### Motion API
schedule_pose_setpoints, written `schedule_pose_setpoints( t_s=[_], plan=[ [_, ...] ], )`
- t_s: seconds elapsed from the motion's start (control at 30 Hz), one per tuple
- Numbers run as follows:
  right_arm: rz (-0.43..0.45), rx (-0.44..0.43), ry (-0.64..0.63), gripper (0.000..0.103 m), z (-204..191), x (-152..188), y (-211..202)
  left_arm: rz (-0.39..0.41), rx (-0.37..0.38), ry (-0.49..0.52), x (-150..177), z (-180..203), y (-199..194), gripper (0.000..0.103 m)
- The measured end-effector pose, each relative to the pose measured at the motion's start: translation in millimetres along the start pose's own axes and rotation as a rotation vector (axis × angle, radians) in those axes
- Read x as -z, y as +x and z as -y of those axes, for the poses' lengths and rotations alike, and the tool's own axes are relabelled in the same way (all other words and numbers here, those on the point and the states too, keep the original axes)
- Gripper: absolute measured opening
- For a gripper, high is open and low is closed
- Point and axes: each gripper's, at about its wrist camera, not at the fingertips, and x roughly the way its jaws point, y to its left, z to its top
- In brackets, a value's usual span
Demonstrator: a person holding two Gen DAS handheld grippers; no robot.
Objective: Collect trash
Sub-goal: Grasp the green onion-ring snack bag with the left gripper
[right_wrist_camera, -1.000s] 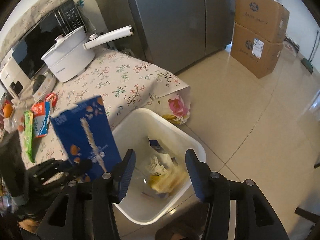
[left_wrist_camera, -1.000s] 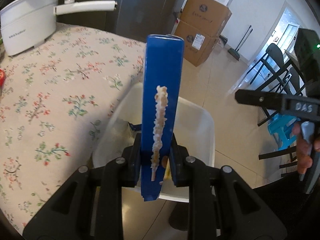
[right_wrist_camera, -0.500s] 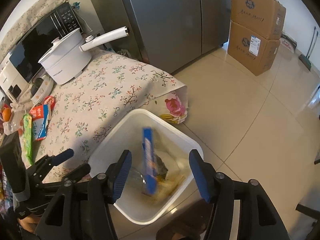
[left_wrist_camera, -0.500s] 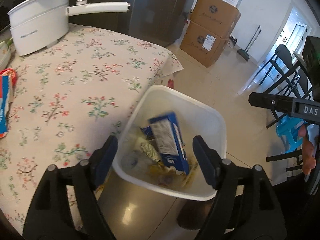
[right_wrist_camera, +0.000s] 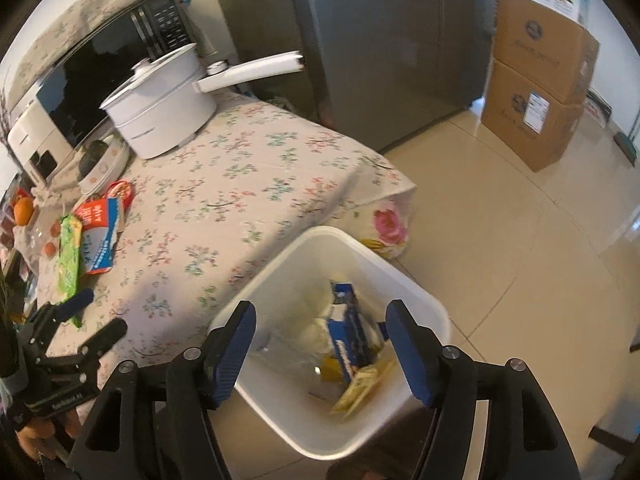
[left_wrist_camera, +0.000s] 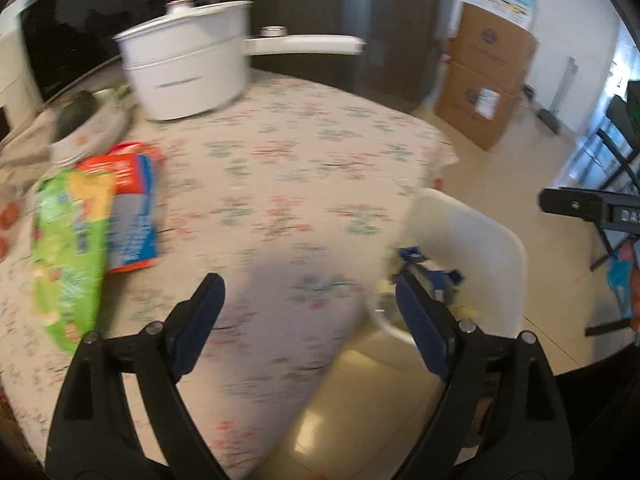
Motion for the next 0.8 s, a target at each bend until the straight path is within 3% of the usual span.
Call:
schedule_pose_setpoints(
  t_s=[0.27, 0.43, 0.53, 0.8],
  plan=[
    [-0.001, -0.032, -0.073, 0.077, -50, -14, 10, -0.010, -0.168, -0.135, 4, -82, -7, 0.087],
    [-0.011, -0.041, -0.102, 0.079, -72, -18, 18, -0.010, -0.282, -0.159, 12, -116, -2, 0.087],
    [-0.014, -0.045, -0.115, 0.079, -82, -19, 22, -0.024, -0.361, -0.150, 17, -127, 9, 0.087],
    [-0.023, -0.039, -0.120, 0.079, -85, -17, 25, -0.060, -0.447, -0.125, 26, -142, 32, 0.085]
  ],
)
